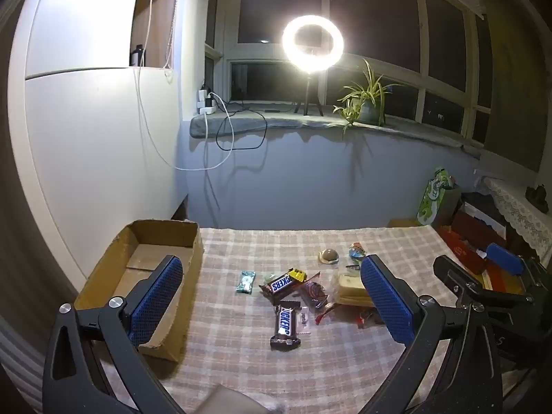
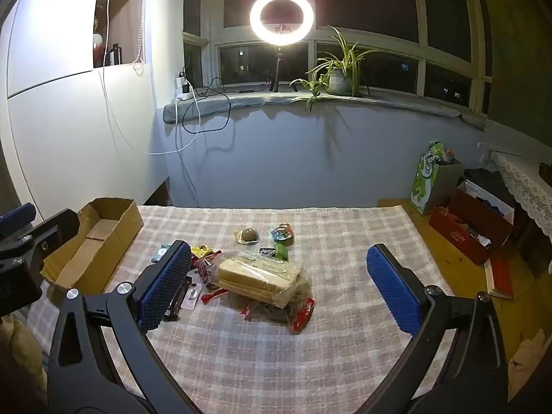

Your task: Organize snacks

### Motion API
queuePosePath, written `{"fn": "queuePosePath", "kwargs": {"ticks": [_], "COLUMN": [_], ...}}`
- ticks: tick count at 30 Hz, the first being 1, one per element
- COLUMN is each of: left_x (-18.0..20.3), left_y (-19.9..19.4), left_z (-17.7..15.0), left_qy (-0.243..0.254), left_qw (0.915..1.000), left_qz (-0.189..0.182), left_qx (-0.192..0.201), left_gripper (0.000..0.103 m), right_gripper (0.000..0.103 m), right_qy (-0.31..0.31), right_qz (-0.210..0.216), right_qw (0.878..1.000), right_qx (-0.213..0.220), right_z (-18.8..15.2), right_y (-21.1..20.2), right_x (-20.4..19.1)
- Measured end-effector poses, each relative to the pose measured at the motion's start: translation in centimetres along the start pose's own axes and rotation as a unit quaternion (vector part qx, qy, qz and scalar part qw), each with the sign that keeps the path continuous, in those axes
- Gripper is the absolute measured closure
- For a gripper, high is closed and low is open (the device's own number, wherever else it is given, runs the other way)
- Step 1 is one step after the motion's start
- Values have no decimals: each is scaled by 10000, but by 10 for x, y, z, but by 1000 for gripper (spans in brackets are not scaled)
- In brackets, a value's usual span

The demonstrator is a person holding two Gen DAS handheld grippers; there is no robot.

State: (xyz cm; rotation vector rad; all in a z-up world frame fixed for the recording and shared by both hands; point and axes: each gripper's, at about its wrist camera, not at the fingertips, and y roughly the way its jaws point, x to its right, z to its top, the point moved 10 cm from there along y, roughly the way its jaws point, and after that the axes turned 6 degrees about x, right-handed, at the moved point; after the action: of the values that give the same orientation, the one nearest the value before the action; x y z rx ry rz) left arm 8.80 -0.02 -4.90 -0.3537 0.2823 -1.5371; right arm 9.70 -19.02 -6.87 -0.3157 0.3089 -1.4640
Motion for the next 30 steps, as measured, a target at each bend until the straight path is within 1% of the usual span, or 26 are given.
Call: {"fn": "queuePosePath", "kwargs": {"ticks": [9, 10, 11, 19, 30], "left_x": [10, 5, 6, 7, 3], "left_y": [-3, -2, -3, -7, -4], "left_z": [2, -6, -7, -3, -3], "left_qy": [61, -7, -9, -5, -45], "left_qw": [9999, 10000, 10000, 9999, 9999], "left_qz": [-63, -47, -51, -31, -41], "left_qx": [86, 61, 72, 117, 91], "left_gripper": [1, 1, 1, 1, 1], "right_gripper": [0, 0, 0, 0, 0], "right_qy": [-8, -5, -18, 11, -27], "right_qz": [-34, -36, -42, -80, -126], "right_qw": [10000, 10000, 10000, 9999, 9998], "right_qx": [14, 18, 27, 113, 152], "right_z": [-1, 0, 0, 5, 10], "right_y": [0, -1, -1, -9, -8], "right_x": [1, 3, 2, 5, 5]}}
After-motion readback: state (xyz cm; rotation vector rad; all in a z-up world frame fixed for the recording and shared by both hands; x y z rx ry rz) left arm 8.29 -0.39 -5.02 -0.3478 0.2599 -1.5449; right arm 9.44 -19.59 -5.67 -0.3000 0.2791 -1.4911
